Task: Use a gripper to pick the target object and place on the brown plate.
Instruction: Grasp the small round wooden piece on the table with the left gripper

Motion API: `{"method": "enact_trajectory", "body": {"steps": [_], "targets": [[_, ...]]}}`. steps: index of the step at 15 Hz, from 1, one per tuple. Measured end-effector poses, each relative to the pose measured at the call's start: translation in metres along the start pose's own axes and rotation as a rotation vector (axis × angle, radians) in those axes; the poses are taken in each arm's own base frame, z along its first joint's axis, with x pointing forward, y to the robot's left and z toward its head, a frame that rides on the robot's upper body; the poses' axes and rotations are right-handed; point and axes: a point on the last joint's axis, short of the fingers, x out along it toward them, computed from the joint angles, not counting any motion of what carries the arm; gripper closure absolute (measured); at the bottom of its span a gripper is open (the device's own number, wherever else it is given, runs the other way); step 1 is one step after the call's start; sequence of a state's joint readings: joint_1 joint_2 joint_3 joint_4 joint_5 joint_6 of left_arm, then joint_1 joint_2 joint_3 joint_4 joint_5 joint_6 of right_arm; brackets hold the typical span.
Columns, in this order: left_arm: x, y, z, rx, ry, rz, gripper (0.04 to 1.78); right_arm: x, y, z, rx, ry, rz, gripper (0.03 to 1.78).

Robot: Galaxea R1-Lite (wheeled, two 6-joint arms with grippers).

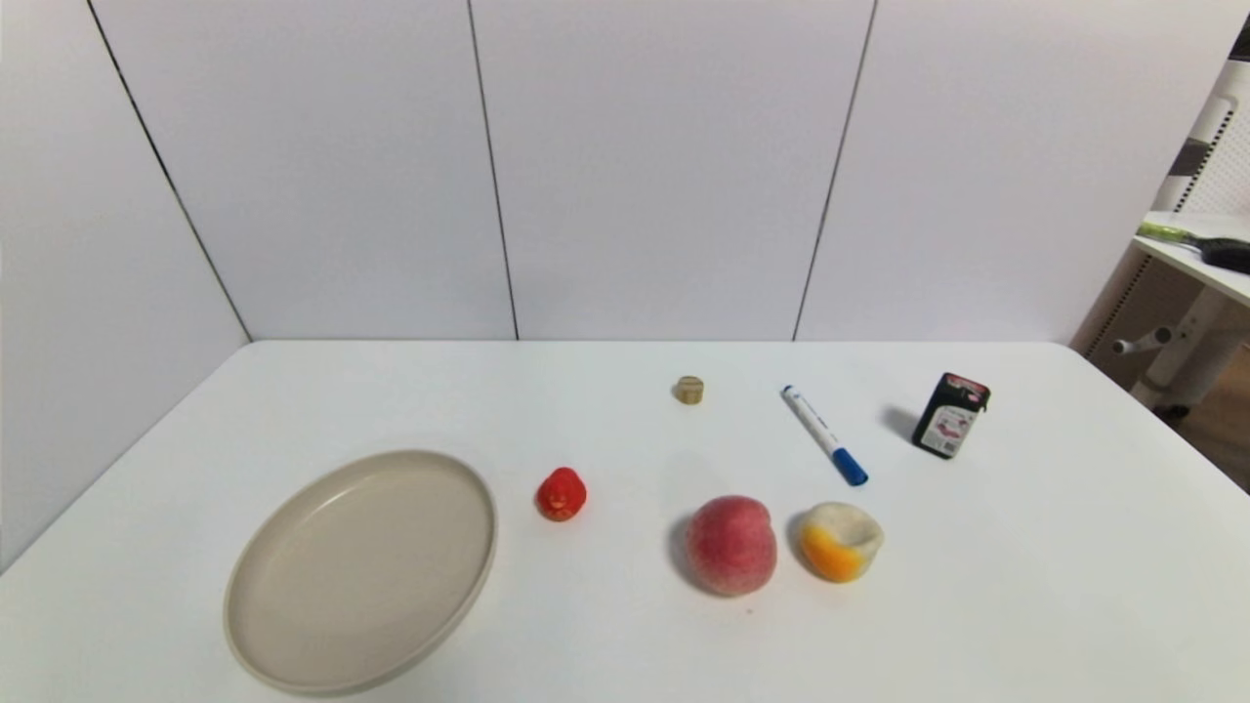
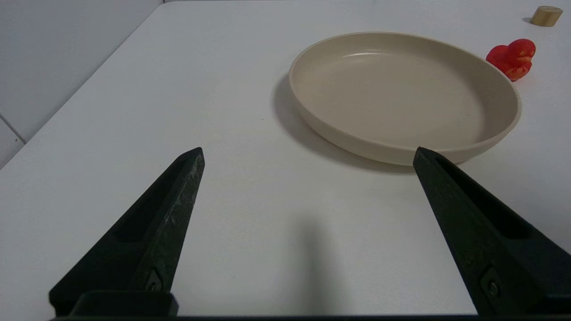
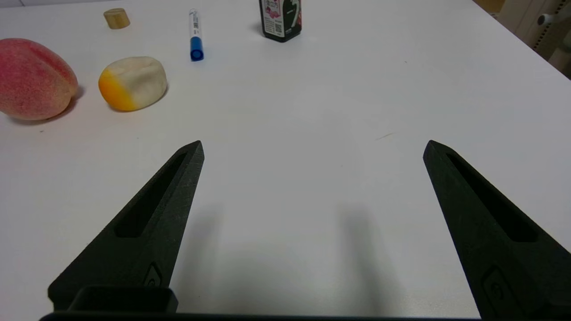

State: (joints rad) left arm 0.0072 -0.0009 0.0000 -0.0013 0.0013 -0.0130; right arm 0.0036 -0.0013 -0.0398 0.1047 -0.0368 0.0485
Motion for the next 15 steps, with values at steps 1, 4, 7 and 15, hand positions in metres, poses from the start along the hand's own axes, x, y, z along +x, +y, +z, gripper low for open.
{"method": "enact_trajectory", "body": {"steps": [1,4,7,15], "targets": [[0.0000,0.0000,0.0000,0.000,0.000,0.000,0.13,0.0000,0.0000,0.0000,0.000,0.000,0.000,0.11],[0.0000,0.0000,0.0000,0.000,0.000,0.000,0.13,0.0000,0.0000,0.0000,0.000,0.000,0.000,0.11],[0.0000,0.0000,0.0000,0.000,0.000,0.000,0.13,0.0000,0.0000,0.0000,0.000,0.000,0.000,0.11],[0.0001,0.0000,0.0000,-0.001,0.001,0.001,0.13,0.0000,0.0000,0.0000,0.000,0.000,0.000,0.11]]}}
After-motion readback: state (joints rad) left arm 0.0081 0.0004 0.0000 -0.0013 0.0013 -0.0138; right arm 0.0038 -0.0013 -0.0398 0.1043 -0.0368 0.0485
